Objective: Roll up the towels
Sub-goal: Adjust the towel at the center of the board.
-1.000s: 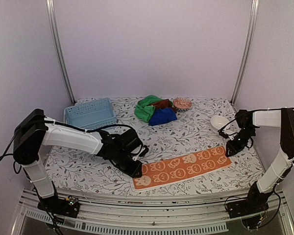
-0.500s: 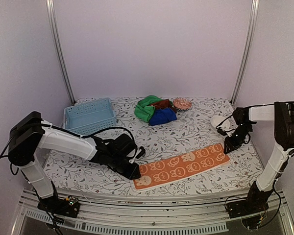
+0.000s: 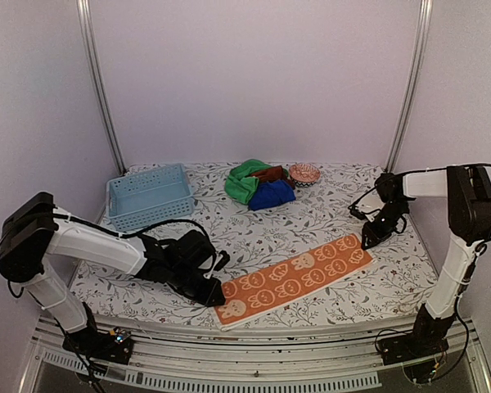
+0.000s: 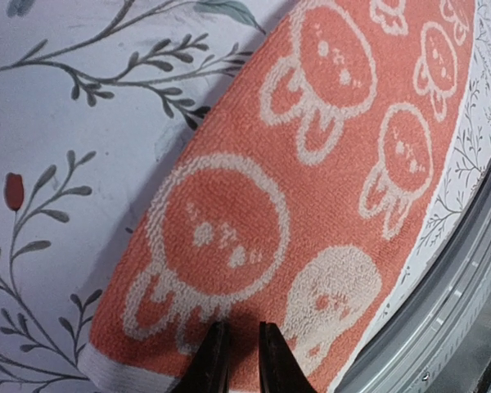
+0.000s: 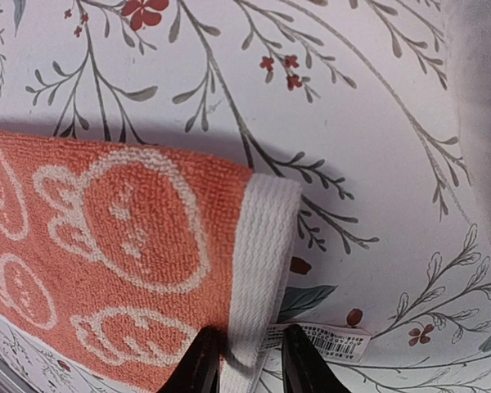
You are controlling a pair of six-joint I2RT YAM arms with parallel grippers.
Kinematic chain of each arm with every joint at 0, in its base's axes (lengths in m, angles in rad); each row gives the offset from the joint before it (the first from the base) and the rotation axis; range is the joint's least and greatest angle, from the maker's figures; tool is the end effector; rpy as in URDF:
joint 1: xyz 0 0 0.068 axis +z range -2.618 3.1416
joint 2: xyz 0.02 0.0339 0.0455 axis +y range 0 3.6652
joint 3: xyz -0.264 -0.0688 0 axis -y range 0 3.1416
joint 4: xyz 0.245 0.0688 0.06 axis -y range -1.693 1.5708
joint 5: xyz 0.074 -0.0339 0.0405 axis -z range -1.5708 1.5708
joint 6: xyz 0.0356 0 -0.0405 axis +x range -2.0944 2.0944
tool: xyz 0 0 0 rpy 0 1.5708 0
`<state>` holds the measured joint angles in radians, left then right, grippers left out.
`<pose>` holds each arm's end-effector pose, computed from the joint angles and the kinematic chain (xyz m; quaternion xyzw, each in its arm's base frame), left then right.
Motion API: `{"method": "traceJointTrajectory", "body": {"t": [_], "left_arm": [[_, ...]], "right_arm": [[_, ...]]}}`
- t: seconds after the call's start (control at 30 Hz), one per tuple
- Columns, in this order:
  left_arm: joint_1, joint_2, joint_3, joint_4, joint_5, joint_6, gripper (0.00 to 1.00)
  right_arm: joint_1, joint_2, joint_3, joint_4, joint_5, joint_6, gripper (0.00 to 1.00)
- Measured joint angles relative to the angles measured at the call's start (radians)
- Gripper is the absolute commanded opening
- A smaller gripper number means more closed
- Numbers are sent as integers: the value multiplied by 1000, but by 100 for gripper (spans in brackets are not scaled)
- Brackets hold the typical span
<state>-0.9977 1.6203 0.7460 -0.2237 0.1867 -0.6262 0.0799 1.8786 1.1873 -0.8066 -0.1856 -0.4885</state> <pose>0.1495 -0.2438 0.1307 0.2002 0.9473 -0.2316 0.0947 0.3333 0.0333 0.1464 -0.2822 0.9542 0.0833 0.0543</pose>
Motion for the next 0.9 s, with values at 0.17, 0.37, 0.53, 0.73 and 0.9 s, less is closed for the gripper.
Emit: {"method": "traceJointTrajectory", "body": {"t": [0.17, 0.37, 0.53, 0.73, 0.9], "left_arm": [[0, 5, 8, -10, 0, -4, 17], [0, 16, 29, -36, -1, -3, 17], [0, 18, 34, -45, -2, 1, 17], [-1, 18, 34, -46, -5, 5, 17], [-2, 18, 40, -57, -14, 10, 17]], "right_arm": [[5, -2, -6, 6, -7, 3, 29], [12, -14, -27, 30, 3, 3, 25], [19, -17, -34, 49, 20, 4, 11], [21, -17, -37, 74, -1, 9, 3], [23, -32, -49, 82, -13, 13, 2]]}}
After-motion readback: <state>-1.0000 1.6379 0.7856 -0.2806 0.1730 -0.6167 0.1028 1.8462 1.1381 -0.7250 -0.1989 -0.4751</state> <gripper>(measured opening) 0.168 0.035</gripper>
